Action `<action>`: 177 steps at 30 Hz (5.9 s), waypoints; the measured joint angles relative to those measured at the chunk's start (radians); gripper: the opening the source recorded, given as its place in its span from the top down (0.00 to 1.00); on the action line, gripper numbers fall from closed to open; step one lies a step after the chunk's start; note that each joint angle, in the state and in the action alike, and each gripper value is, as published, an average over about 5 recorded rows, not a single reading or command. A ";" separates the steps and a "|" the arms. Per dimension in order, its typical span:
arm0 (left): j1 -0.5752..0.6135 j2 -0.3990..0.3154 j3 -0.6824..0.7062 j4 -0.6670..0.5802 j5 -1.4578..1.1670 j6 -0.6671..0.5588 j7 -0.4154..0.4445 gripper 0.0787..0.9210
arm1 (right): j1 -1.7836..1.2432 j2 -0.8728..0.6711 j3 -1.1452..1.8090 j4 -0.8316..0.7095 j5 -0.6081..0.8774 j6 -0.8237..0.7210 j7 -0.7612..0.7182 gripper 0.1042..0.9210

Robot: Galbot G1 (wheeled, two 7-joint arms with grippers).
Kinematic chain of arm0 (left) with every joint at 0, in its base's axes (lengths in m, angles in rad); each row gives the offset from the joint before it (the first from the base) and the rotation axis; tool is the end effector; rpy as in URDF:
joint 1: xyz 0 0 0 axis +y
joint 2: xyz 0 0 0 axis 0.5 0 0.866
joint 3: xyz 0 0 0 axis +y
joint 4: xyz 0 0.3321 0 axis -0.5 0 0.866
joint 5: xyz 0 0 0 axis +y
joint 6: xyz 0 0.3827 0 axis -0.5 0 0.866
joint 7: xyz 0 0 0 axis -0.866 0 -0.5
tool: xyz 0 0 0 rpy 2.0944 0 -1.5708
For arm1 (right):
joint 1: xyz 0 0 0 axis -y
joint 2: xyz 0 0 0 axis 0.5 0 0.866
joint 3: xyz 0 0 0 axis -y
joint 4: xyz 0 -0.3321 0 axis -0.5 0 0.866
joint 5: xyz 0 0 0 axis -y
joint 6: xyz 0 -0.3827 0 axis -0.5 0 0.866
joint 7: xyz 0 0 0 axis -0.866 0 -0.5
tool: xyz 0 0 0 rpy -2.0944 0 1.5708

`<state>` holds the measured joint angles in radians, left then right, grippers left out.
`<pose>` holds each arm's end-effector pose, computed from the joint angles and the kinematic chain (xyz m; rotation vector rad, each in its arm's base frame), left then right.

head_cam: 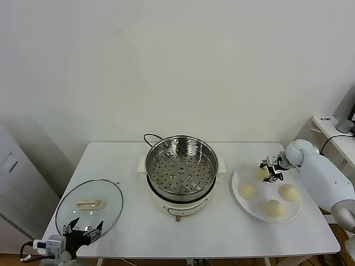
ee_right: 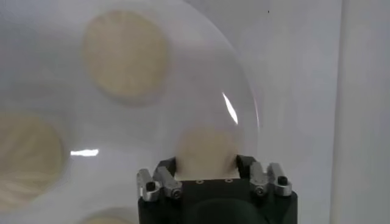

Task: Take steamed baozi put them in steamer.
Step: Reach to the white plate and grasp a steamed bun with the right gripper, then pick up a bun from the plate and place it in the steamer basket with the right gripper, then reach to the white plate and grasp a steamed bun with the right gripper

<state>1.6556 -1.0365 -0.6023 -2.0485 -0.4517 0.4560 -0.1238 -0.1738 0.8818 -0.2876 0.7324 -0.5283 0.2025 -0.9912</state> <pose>0.2090 0.1025 -0.2928 -0.0607 -2.5393 -0.1640 0.5684 -0.2488 -0.2464 1.1286 -1.4942 1.5069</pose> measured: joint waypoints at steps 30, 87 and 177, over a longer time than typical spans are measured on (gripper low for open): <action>0.003 -0.010 0.006 -0.021 -0.001 0.010 0.001 0.12 | 0.538 -0.111 -0.506 0.416 0.442 0.137 -0.085 0.62; 0.044 -0.039 0.010 -0.029 0.016 -0.003 0.001 0.12 | 0.386 0.337 -0.497 0.374 -0.200 0.621 -0.039 0.50; 0.089 -0.042 0.024 -0.056 0.019 -0.025 0.005 0.12 | 0.262 -0.034 -0.661 0.132 0.577 -0.138 -0.174 0.26</action>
<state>1.7451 -1.0789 -0.5783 -2.1044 -0.4332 0.4314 -0.1186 0.0879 0.8481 -0.9490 0.8646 0.0484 0.0648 -1.1648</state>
